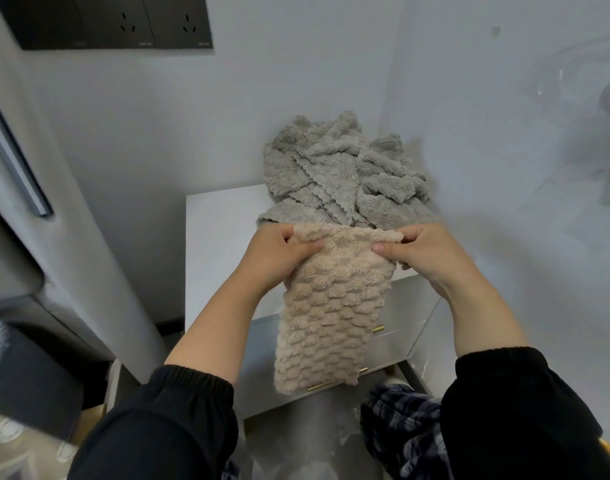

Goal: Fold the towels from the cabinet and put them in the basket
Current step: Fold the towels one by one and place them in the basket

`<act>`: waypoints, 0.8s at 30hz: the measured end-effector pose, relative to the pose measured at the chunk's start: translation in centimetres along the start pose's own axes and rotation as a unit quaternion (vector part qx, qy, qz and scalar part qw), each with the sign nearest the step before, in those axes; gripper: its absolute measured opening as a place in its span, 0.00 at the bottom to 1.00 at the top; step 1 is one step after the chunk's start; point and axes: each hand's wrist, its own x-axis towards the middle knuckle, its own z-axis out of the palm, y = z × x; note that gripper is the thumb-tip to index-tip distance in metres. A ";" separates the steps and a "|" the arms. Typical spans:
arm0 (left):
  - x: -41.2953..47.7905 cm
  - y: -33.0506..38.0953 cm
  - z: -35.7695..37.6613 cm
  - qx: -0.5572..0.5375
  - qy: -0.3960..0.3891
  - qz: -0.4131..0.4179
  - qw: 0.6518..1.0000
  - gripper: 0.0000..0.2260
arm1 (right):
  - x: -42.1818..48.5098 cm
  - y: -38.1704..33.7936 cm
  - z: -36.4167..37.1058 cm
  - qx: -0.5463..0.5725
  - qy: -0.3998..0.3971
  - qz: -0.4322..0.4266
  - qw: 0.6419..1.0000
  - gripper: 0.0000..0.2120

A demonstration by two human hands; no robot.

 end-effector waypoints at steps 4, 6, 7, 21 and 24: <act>0.4 -0.2 -1.9 0.161 -0.029 0.038 0.986 0.04 | 0.2 0.3 0.1 -0.033 0.012 0.015 0.999 0.17; 0.3 -0.1 -2.2 0.157 -0.016 0.016 0.987 0.07 | 0.1 0.2 0.2 -0.016 -0.006 0.033 0.999 0.16; 0.2 0.0 -2.2 0.128 -0.021 -0.007 0.992 0.07 | 0.1 0.1 0.2 0.005 -0.018 0.044 0.999 0.15; 2.2 -1.1 -1.2 -0.150 0.087 -0.171 0.970 0.20 | 1.8 -0.3 2.9 0.244 -0.002 0.133 0.961 0.11; 2.6 -1.2 -1.0 -0.145 0.130 -0.116 0.974 0.08 | 2.4 -0.7 3.4 0.246 0.005 0.082 0.966 0.03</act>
